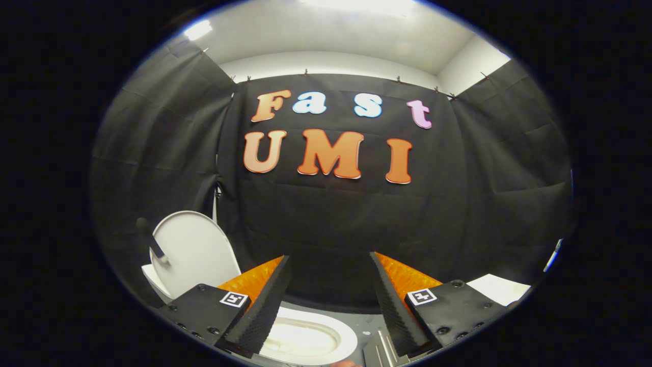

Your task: Open the toilet lid.

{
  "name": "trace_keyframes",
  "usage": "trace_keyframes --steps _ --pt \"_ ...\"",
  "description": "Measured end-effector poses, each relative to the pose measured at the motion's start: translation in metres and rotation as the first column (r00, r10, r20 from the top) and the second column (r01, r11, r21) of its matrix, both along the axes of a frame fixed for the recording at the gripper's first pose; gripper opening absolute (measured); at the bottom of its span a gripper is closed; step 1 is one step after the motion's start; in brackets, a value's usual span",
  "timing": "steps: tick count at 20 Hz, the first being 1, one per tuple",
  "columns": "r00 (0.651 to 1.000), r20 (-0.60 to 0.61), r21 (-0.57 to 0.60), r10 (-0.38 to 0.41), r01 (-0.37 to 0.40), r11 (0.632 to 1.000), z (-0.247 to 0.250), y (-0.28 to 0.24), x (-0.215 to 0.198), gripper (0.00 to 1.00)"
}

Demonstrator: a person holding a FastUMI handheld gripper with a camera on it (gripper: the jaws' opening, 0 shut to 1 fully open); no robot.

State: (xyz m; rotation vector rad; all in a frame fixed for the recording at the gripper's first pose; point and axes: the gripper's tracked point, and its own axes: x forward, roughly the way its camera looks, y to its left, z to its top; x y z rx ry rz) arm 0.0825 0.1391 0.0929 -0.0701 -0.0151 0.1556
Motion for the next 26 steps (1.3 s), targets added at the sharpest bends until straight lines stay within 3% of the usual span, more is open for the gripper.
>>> trace_keyframes --steps 6,11,20,26 --pt "0.996 -0.041 0.001 -0.078 0.078 0.997 -0.056 -0.081 -0.018 0.98" --pt "0.991 -0.060 0.013 -0.119 0.120 0.993 -0.085 -0.116 -0.038 0.98" --pt "0.979 -0.017 0.078 -0.204 0.205 0.976 -0.095 -0.152 -0.070 0.98" --pt "0.962 -0.006 0.131 -0.272 0.271 0.954 -0.093 -0.172 -0.069 0.98"
